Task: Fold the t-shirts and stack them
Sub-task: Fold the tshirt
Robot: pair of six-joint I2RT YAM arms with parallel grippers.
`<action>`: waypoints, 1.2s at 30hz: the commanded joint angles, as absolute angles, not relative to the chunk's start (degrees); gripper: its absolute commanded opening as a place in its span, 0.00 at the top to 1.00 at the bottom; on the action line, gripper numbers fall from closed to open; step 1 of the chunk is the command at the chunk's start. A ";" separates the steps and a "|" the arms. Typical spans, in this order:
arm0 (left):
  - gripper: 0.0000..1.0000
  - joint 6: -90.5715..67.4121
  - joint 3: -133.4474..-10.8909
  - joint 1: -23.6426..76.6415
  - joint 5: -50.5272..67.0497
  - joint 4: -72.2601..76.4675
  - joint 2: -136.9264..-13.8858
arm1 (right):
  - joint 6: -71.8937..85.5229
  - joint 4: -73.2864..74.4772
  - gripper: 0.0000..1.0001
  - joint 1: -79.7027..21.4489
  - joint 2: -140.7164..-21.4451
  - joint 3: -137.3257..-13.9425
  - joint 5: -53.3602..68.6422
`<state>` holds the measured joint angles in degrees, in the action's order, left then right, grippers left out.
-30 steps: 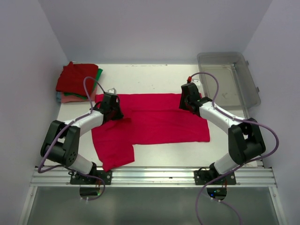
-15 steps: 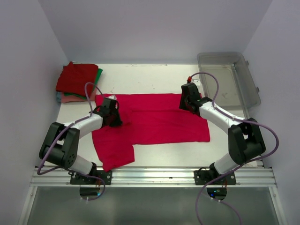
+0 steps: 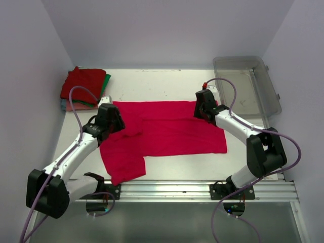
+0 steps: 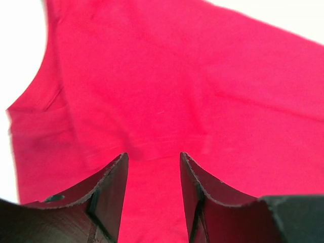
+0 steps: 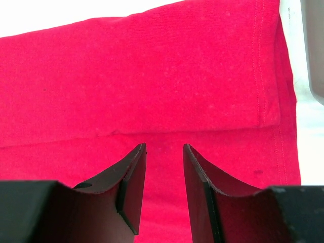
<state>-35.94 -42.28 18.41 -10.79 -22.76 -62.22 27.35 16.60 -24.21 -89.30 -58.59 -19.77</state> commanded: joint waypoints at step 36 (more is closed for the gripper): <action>1.00 -37.09 -30.67 10.72 -13.72 -14.59 -74.89 | 26.54 14.68 0.61 -23.64 -86.75 -58.09 -20.30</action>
